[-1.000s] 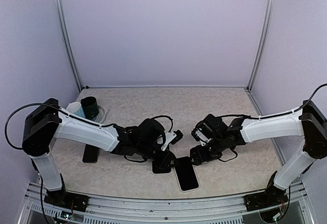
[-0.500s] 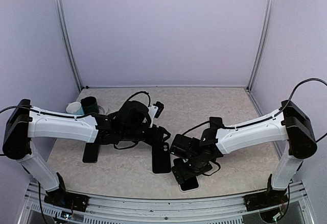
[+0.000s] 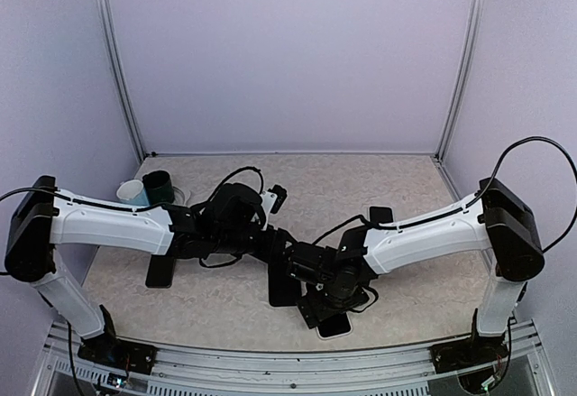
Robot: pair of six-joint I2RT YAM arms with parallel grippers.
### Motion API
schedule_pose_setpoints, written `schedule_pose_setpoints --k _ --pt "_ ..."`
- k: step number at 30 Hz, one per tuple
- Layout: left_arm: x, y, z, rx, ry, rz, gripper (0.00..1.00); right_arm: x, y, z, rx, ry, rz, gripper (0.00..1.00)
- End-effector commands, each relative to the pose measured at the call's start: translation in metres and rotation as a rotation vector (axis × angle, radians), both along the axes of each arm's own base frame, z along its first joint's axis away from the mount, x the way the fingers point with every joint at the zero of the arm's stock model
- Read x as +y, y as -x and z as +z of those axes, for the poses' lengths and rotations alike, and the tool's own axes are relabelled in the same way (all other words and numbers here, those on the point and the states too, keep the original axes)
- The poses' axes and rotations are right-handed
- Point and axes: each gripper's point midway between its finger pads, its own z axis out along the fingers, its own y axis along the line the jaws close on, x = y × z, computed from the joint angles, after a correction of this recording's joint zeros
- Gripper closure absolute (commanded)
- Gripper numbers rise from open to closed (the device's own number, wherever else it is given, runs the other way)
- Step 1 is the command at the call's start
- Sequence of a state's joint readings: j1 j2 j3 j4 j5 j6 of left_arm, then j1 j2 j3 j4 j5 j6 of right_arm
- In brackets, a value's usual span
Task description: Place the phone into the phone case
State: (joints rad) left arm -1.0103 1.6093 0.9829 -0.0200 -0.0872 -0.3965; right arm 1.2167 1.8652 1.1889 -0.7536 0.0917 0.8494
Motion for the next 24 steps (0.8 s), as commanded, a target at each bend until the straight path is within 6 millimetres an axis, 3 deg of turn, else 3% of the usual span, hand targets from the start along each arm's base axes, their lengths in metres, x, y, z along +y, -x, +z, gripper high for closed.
schedule_pose_setpoints --k 1,4,10,20,24 --pt "-0.001 -0.001 -0.003 -0.003 -0.022 -0.005 0.42 -0.004 0.01 -0.01 0.033 0.032 0.025 0.03" --pt "-0.001 -0.001 -0.006 0.0 -0.032 -0.006 0.42 -0.008 0.01 -0.011 0.03 0.042 0.022 0.12" --pt "-0.002 -0.001 -0.008 0.004 -0.03 -0.005 0.42 -0.011 0.0 -0.004 -0.024 0.041 0.01 0.46" --pt "-0.004 -0.004 -0.007 0.019 -0.019 0.006 0.41 -0.006 -0.022 0.025 -0.137 -0.112 0.014 0.64" --pt "-0.01 -0.008 -0.008 0.067 0.047 0.002 0.27 -0.005 -0.033 0.034 -0.188 -0.211 0.019 0.7"
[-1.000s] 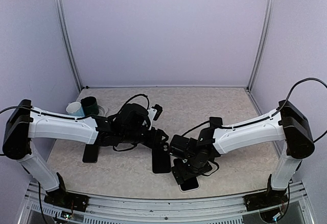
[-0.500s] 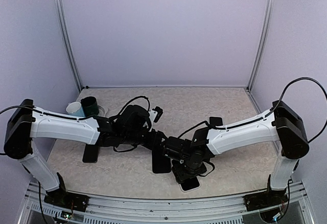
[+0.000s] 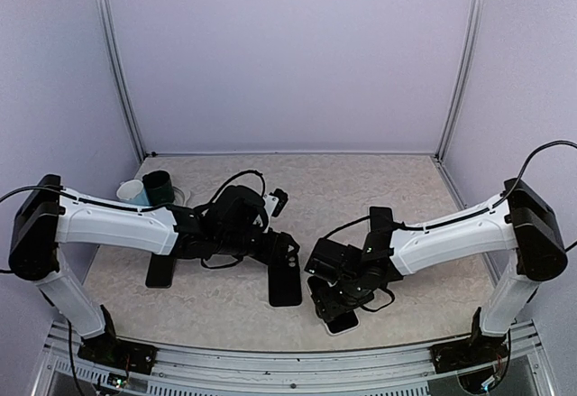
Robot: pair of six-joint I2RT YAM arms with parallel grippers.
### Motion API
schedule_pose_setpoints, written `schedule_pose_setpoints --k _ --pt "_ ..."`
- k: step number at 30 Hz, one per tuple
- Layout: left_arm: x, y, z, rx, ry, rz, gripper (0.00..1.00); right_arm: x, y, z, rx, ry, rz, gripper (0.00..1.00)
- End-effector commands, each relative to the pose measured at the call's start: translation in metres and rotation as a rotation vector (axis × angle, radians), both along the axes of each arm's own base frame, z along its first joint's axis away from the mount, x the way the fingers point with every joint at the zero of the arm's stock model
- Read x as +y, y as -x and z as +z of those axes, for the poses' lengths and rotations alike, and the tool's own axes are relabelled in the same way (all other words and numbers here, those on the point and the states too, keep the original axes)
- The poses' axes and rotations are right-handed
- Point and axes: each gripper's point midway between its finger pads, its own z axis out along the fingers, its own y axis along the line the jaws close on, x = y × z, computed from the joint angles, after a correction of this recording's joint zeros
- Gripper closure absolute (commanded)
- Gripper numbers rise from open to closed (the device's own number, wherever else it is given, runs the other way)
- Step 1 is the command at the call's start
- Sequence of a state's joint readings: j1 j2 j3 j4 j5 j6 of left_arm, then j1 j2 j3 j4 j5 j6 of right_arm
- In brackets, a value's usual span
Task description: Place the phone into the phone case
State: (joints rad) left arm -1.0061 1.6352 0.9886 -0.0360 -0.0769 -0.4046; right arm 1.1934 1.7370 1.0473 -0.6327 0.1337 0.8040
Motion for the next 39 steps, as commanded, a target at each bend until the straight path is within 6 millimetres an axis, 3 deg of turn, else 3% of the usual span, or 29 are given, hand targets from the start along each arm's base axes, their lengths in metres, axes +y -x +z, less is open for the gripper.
schedule_pose_setpoints --k 1,5,7,10,14,19,21,26,32,39 --pt "-0.017 -0.006 0.006 0.06 0.111 -0.025 0.25 0.009 -0.024 0.022 -0.112 -0.168 0.007 0.73" --pt "-0.042 0.0 -0.006 0.157 0.205 -0.099 0.21 0.001 -0.036 0.018 -0.132 -0.261 -0.016 0.74" --pt "-0.054 0.003 -0.015 0.21 0.26 -0.13 0.17 -0.003 -0.045 0.025 -0.187 -0.257 -0.022 0.75" --pt "-0.073 0.005 -0.006 0.253 0.385 -0.186 0.12 -0.003 -0.051 0.032 -0.242 -0.266 0.0 0.75" --pt "-0.079 -0.006 -0.048 0.366 0.342 -0.13 0.12 -0.013 -0.052 0.023 -0.213 -0.238 -0.021 0.74" --pt "-0.085 -0.003 -0.054 0.402 0.374 -0.157 0.14 -0.021 -0.051 0.028 -0.245 -0.276 -0.039 0.75" --pt "-0.089 -0.001 -0.054 0.413 0.395 -0.174 0.19 -0.019 -0.052 0.033 -0.264 -0.291 -0.031 0.76" --pt "-0.094 0.002 -0.056 0.439 0.43 -0.195 0.46 -0.019 -0.055 0.036 -0.282 -0.279 -0.014 0.76" --pt "-0.1 0.011 -0.045 0.446 0.473 -0.256 0.62 -0.019 -0.06 0.046 -0.327 -0.288 -0.006 0.76" --pt "-0.101 0.017 -0.048 0.437 0.456 -0.288 1.0 -0.014 -0.068 0.053 -0.36 -0.32 0.022 0.74"
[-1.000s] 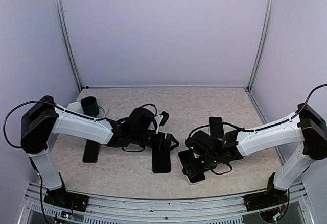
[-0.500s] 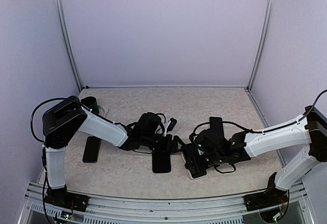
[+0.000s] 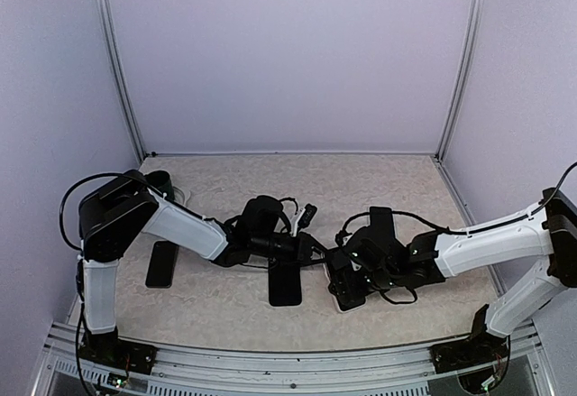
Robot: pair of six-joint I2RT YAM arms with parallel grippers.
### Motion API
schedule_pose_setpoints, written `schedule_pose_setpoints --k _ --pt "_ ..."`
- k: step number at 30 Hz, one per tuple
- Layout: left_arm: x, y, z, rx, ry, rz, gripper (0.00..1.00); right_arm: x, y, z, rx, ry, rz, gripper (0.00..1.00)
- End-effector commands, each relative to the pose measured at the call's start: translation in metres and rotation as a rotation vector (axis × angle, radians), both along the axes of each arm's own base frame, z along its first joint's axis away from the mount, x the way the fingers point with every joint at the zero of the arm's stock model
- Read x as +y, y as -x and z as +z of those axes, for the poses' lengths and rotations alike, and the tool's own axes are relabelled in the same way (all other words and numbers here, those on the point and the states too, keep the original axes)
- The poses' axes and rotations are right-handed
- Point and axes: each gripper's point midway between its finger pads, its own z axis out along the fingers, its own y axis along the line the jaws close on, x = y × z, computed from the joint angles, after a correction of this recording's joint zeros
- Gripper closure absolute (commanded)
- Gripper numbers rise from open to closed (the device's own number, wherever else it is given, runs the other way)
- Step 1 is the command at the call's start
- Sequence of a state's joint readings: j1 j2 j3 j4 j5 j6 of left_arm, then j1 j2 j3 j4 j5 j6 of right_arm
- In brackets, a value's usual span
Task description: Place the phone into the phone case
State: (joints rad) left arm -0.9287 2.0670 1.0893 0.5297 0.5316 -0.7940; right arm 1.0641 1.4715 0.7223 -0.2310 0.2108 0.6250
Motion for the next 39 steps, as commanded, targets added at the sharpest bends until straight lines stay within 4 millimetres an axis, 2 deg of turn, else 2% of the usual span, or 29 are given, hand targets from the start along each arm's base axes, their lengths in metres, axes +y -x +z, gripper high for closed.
schedule_pose_setpoints --k 1,3,4,6,7,10,14,15,18,20,24,26,28,31,33,35,39 --pt "-0.002 0.01 -0.005 -0.04 -0.007 -0.06 1.0 0.016 -0.018 0.028 -0.102 -0.098 0.027 0.72" --pt "-0.001 0.01 -0.004 -0.055 -0.013 -0.067 1.0 0.015 -0.016 0.025 -0.097 -0.099 0.047 0.62" --pt "0.0 0.011 -0.005 -0.063 -0.022 -0.074 1.0 0.015 -0.015 0.025 -0.095 -0.102 0.064 0.49" --pt "0.001 0.011 -0.009 -0.1 -0.064 -0.085 1.0 0.013 -0.013 0.027 -0.095 -0.105 0.085 0.13" --pt "0.002 0.009 -0.009 -0.143 -0.094 -0.088 1.0 0.01 -0.012 0.028 -0.1 -0.103 0.094 0.02" --pt "0.006 0.005 -0.004 -0.306 -0.192 -0.098 1.0 0.0 -0.012 0.043 -0.113 -0.155 0.137 0.01" --pt "0.017 0.008 0.004 -0.499 -0.266 -0.143 1.0 -0.008 -0.006 0.087 -0.141 -0.39 0.284 0.01" --pt "0.019 0.011 0.007 -0.533 -0.268 -0.159 1.0 -0.01 -0.003 0.105 -0.182 -0.462 0.342 0.01" --pt "0.017 0.027 0.012 -0.636 -0.267 -0.23 1.0 -0.024 -0.004 0.128 -0.275 -0.549 0.404 0.01" --pt "0.01 0.04 0.013 -0.698 -0.278 -0.274 1.0 -0.03 -0.001 0.137 -0.327 -0.597 0.454 0.01" --pt "0.002 0.055 0.01 -0.787 -0.314 -0.301 1.0 -0.041 0.001 0.136 -0.31 -0.7 0.494 0.01" --pt "0.004 0.059 0.006 -0.792 -0.318 -0.312 1.0 -0.042 -0.002 0.138 -0.286 -0.737 0.513 0.01" --pt "0.006 0.061 0.006 -0.798 -0.312 -0.315 0.99 -0.041 -0.003 0.131 -0.252 -0.742 0.528 0.01" --pt "0.005 0.07 0.012 -0.8 -0.269 -0.337 0.94 -0.037 -0.001 0.119 -0.202 -0.737 0.568 0.1" --pt "0.003 0.072 0.013 -0.803 -0.261 -0.337 0.99 -0.037 0.003 0.111 -0.175 -0.729 0.593 0.17" --pt "0.002 0.073 0.01 -0.799 -0.261 -0.345 1.0 -0.039 0.007 0.112 -0.213 -0.723 0.608 0.18" --pt "-0.001 0.078 0.01 -0.802 -0.249 -0.366 1.0 -0.046 0.011 0.117 -0.396 -0.639 0.672 0.2"
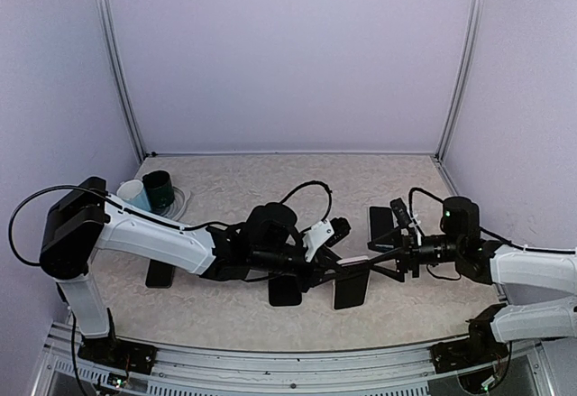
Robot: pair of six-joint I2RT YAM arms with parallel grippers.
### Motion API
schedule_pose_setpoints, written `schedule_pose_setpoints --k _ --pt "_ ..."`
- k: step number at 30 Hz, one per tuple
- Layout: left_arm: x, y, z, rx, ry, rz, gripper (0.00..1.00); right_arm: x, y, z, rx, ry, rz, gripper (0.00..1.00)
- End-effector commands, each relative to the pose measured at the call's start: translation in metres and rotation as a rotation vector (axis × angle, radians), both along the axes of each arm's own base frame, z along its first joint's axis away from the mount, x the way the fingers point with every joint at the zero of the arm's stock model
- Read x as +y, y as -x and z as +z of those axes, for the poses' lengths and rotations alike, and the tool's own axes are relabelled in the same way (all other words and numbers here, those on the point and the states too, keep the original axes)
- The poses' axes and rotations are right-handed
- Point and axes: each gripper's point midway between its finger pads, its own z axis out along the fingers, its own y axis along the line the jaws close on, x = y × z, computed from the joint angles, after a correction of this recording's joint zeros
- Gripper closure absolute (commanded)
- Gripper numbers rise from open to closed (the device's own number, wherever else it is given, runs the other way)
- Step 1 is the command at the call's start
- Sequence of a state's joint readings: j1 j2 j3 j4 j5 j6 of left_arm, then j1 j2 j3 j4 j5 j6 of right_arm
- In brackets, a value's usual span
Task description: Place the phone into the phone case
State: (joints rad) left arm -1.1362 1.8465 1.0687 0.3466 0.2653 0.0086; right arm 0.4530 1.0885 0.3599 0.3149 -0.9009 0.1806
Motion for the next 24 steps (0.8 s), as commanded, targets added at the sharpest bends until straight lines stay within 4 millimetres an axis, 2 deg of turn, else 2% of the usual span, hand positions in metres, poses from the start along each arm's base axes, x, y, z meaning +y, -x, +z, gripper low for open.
schedule_pose_setpoints --k 1,4,6,9,13,19,20,23,24 --pt "0.017 0.01 -0.048 0.012 -0.152 -0.019 1.0 -0.006 0.008 0.017 -0.28 0.001 0.044 0.23" --pt "0.017 0.01 -0.044 0.001 -0.149 -0.022 1.0 -0.002 0.025 0.031 -0.5 -0.002 0.173 0.32" --pt "0.017 0.01 -0.043 -0.002 -0.148 -0.023 1.0 -0.001 0.018 0.03 -0.538 0.073 0.172 0.32" --pt "0.016 0.011 -0.042 -0.01 -0.149 -0.025 1.0 -0.004 0.016 0.014 -0.515 0.198 0.229 0.29" --pt "0.015 0.012 -0.038 -0.017 -0.134 -0.028 1.0 -0.001 0.014 -0.005 -0.461 0.278 0.262 0.35" --pt "0.013 0.013 -0.038 -0.022 -0.136 -0.032 1.0 0.01 0.03 -0.025 -0.439 0.317 0.355 0.4" --pt "0.013 0.013 -0.038 -0.021 -0.138 -0.035 1.0 0.01 0.03 -0.026 -0.446 0.323 0.354 0.43" --pt "0.012 0.015 -0.04 -0.02 -0.145 -0.042 1.0 0.011 0.025 -0.023 -0.471 0.324 0.326 0.63" --pt "0.012 0.015 -0.041 -0.022 -0.148 -0.042 1.0 0.012 0.024 -0.022 -0.477 0.325 0.327 0.63"
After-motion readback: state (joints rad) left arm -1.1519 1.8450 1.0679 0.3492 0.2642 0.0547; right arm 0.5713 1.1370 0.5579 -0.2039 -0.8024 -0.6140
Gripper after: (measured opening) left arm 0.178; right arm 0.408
